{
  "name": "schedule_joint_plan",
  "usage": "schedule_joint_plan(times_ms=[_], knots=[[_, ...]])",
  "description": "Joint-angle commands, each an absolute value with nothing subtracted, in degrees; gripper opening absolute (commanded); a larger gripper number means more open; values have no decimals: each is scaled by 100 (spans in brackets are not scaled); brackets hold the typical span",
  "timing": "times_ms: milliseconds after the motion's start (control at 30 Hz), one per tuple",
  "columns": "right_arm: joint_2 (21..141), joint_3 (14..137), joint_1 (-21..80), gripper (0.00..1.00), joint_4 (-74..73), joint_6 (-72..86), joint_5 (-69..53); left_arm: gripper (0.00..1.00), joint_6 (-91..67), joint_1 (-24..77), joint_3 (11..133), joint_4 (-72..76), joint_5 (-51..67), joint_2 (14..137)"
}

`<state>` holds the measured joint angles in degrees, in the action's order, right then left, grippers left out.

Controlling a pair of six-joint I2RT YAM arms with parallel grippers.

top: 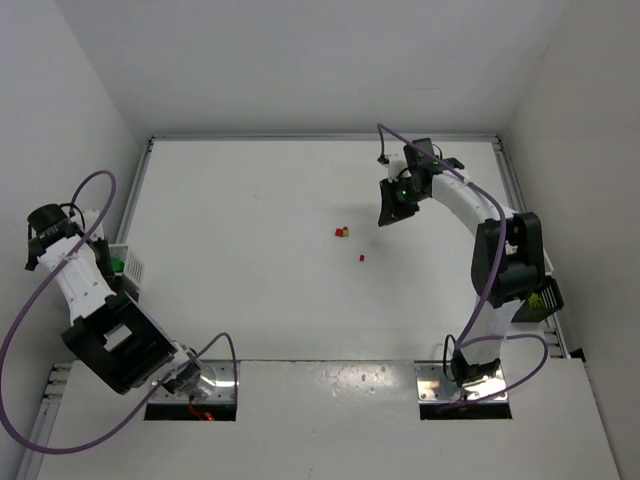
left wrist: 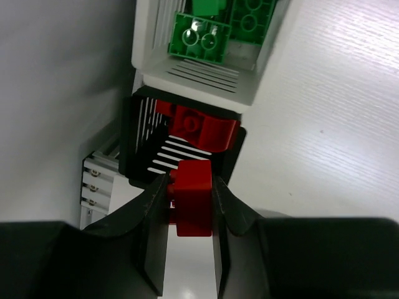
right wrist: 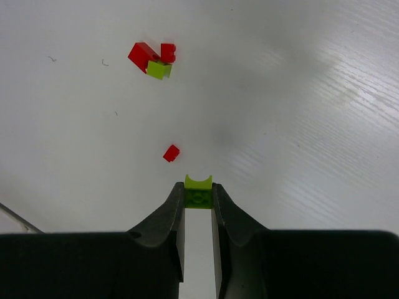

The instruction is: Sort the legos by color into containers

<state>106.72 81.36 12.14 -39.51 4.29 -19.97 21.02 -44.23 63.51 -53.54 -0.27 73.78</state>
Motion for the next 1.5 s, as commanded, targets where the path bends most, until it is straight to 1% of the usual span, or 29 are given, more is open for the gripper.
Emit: schedule_joint_plan(times_ms=[0,67,133,167,233,300,367,467,533,567,600,633,667,767,800,867,900,933,967,1000,1033,1067,1100,1167,1200,1233,1333,1367,1467], knots=[[10670,8253,1248,5,-3911,343,-2013,17,2312,-4658,6354,-5168,176,7444],[10670,8253,1248,5,-3911,343,-2013,19,2364,-4658,6354,-5106,176,7444],[10670,8253,1248,5,-3911,343,-1960,23,2364,-4658,6354,-5106,114,7444],[10670,8253,1248,5,-3911,343,-1960,28,2364,-4658,6302,-5106,114,7505],[10609,8253,1248,5,-3911,290,-1960,34,2364,-4658,6302,-5106,62,7506],[10547,8253,1248,5,-3911,290,-1908,46,2364,-4658,6302,-5106,62,7558],[10547,8191,1248,5,-3911,290,-1907,56,2364,-4658,6302,-5106,62,7559],[10494,8191,1248,5,-3858,290,-1907,61,2364,-4658,6302,-5167,132,7611],[10433,8191,1248,4,-3858,290,-1907,61,2522,-4658,6494,-5447,664,7664],[10433,8139,1248,4,-3858,290,-1855,57,2775,-4658,6747,-5571,955,7603],[10372,8086,1248,4,-3858,290,-1854,56,3021,-4658,6898,-5955,1785,7516],[10319,8086,1187,4,-3858,290,-1854,56,3145,-4597,7039,-6107,2071,7515],[10318,8034,1126,4,-3858,290,-1854,54,3347,-4188,7336,-6274,2283,7515],[10266,7858,1073,4,-3911,290,-1522,54,3349,-3334,7558,-6486,2934,7453],[10266,7753,1072,4,-3911,290,-1468,54,3044,-2670,7559,-6164,3023,7375],[10204,7690,1020,4,-3858,343,-1468,54,2639,-1920,7419,-5715,3076,7374],[10134,7612,1020,4,-3789,343,-1468,54,2115,-1098,7287,-5434,3076,7374],[10134,7611,1020,4,-3788,343,-1468,53,1918,-672,7234,-4936,3015,7435],[10134,7611,967,4,-3788,343,-1389,51,1768,-268,7233,-4704,3015,7540],[10134,7611,967,4,-3788,343,-1389,51,1532,458,7164,-4485,3015,7785],[10134,7611,915,4,-3788,343,-1293,50,1460,779,7111,-4004,2962,7909],[10134,7664,914,4,-3849,343,-1231,50,1407,1339,7110,-3755,2962,8180],[10134,7664,914,4,-3850,343,-1230,50,1406,1580,7110,-3501,2962,8331],[10134,7664,853,4,-3850,343,-1230,50,1624,1932,7110,-2989,3058,8699],[10134,7586,800,4,-3850,343,-1291,50,1983,2169,7415,-2988,3154,8945],[10134,7585,800,4,-3780,343,-1362,50,2143,2249,7618,-3067,3434,9522],[10081,7532,738,4,-3779,343,-1362,54,2679,2320,8418,-3295,4040,10325],[10081,7480,738,4,-3779,343,-1362,55,2759,2373,8550,-3235,4043,10693],[10081,7479,686,4,-3727,343,-1362,59,2760,2426,8885,-2832,4157,11204]])
